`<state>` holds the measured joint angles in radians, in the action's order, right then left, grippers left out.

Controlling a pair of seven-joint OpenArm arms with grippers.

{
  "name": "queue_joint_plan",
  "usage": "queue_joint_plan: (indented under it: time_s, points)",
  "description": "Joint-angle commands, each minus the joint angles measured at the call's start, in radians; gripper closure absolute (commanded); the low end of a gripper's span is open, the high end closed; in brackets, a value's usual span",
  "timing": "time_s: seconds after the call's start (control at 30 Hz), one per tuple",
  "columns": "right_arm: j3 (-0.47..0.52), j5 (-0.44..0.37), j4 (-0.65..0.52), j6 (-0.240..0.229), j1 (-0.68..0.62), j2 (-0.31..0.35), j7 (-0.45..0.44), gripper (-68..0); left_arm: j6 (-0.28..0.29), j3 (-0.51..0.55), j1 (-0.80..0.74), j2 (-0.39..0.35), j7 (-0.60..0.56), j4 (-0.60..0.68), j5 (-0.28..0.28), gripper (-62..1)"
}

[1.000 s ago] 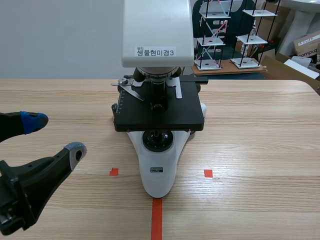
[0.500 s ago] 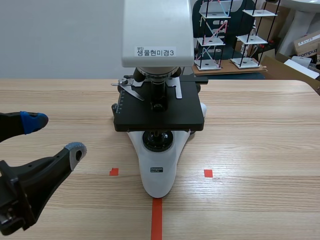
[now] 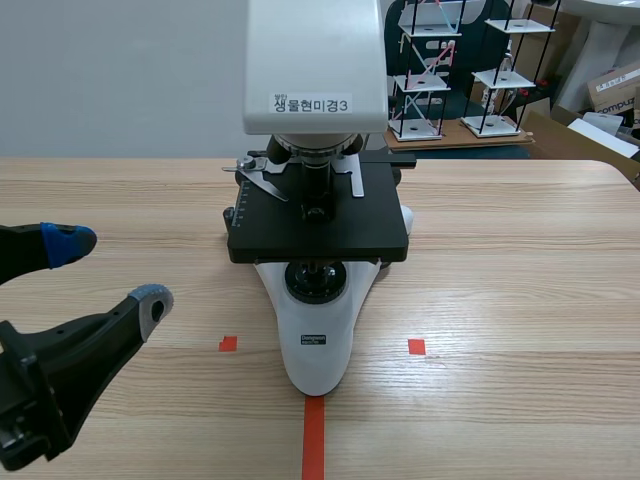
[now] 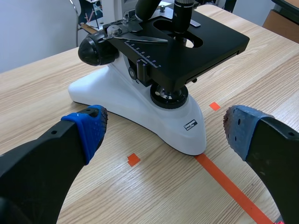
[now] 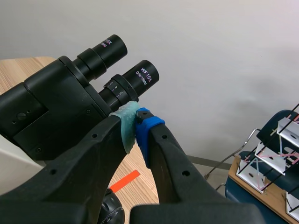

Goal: Return to the home posture

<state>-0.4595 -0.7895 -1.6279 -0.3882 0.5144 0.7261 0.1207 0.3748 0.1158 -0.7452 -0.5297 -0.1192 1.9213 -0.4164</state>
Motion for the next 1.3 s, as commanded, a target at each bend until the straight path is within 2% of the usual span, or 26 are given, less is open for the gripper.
queue_joint_plan:
  time_s: [0.0, 0.83, 0.93, 1.07, 1.27]
  points:
    - [0.020, 0.000, -0.019, 0.006, 0.014, 0.016, -0.015, -0.1, 0.002, 0.005, -0.002, -0.003, -0.011, 0.004, -0.007, -52.7]
    - [0.020, 0.000, -0.019, 0.006, 0.010, 0.016, -0.027, -0.2, 0.002, 0.005, -0.002, -0.003, -0.011, 0.004, -0.007, -52.7]
    - [0.029, 0.000, -0.025, 0.006, -0.020, 0.030, -0.056, -0.3, 0.002, 0.005, -0.002, -0.003, -0.011, 0.004, -0.007, -52.7]
    - [0.096, 0.019, -0.065, 0.006, -0.134, 0.069, -0.097, -7.8, 0.002, 0.005, -0.002, -0.003, -0.011, 0.004, -0.007, -52.7]
    - [0.291, 0.031, -0.151, 0.006, -0.428, 0.097, -0.152, -26.4, 0.002, 0.005, -0.002, -0.003, -0.011, 0.004, -0.007, -52.7]
